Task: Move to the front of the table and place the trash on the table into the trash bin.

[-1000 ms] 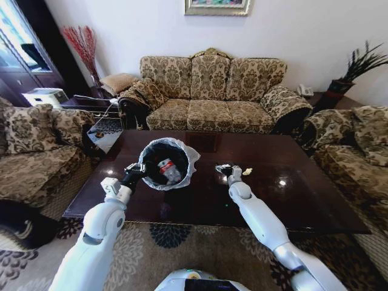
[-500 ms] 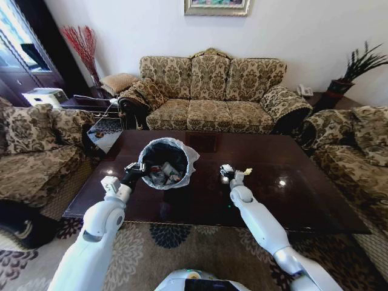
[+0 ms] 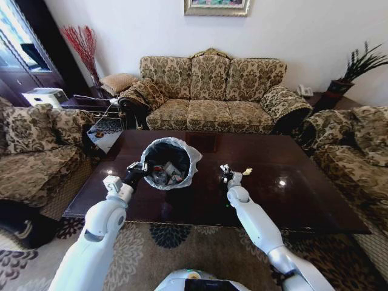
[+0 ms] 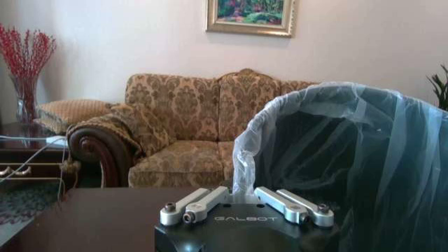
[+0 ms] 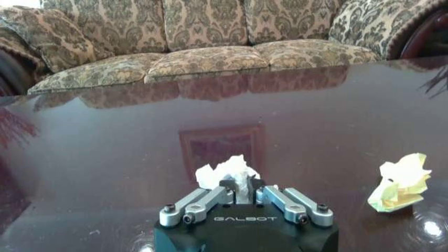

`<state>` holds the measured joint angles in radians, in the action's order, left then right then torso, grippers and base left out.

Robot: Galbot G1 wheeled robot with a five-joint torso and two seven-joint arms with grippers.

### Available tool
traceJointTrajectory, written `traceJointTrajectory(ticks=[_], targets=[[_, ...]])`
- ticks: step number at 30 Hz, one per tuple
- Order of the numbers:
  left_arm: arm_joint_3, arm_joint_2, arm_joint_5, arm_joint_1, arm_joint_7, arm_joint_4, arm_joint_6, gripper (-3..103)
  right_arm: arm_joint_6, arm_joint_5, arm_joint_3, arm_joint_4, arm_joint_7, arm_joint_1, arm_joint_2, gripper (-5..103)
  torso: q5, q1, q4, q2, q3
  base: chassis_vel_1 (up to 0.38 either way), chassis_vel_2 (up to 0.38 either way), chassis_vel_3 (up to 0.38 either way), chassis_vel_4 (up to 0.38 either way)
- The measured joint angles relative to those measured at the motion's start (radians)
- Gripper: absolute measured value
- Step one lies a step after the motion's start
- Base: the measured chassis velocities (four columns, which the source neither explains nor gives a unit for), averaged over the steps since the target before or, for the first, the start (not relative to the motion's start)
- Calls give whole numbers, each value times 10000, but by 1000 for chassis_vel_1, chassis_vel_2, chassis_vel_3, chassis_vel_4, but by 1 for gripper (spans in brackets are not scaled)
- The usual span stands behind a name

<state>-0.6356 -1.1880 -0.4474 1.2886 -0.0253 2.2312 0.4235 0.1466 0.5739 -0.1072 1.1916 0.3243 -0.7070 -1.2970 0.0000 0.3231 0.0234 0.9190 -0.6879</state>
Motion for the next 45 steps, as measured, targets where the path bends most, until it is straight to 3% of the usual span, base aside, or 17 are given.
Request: traceJointTrajectory(ticks=[2,5,11,16,17,21,22,25,27,30,35,39,43,45], targets=[[-21,-1,-5,1,3,18,0,1,4,42,-9,70,23,-9,25,12,1,0,0,0,0,0,0,0,0],[-87,-4,-38,27,10,63,-5,1,63,478,-161,622,298,-79,110,2,1,0,0,0,0,0,0,0,0],[-150,40,-126,56,27,78,-21,1,265,1113,-469,2405,753,-415,460,0,1,1,-1,0,0,0,0,0,0],[-163,162,-240,-14,29,-9,29,1,828,2087,-317,6601,1080,-611,1666,0,1,0,-2,0,0,0,0,0,0],[-163,162,-240,-14,29,-9,29,1,828,2087,-317,6601,1080,-611,1666,0,1,0,-2,0,0,0,0,0,0],[-171,150,-245,23,-10,-10,63,1,1019,2507,-91,8152,357,-237,2371,0,-2,0,0,0,1,0,0,0,0],[-151,121,-209,42,-29,-16,95,1,1076,2887,208,8988,-365,115,3012,0,0,0,3,0,1,0,0,0,0],[-80,101,-142,26,-29,-41,170,1,782,3148,759,9628,-857,463,3611,0,-1,0,2,0,1,0,0,0,0],[95,120,32,11,-2,-50,271,1,584,3282,1525,10335,-1507,748,4320,0,0,0,-1,0,0,0,0,0,0],[170,224,126,22,17,-41,375,1,736,3590,2459,11037,-1698,1052,4733,0,1,0,-2,0,0,0,0,0,0],[149,404,100,23,19,-38,419,1,950,3748,3424,11232,-1708,1329,4900,0,0,-1,0,0,0,0,0,0,0],[116,470,-31,57,21,85,422,1,1178,3218,4380,10749,-1598,1767,4654,-1,0,2,1,0,0,0,0,0,0],[112,377,-52,93,23,270,422,1,1025,2912,4723,10151,-1618,2135,4333,15,2,2,2,0,-1,0,0,0,0],[104,353,-52,100,23,300,421,1,1012,2933,4766,10079,-1619,2248,4326,15,0,2,1,0,-1,0,0,0,0]])
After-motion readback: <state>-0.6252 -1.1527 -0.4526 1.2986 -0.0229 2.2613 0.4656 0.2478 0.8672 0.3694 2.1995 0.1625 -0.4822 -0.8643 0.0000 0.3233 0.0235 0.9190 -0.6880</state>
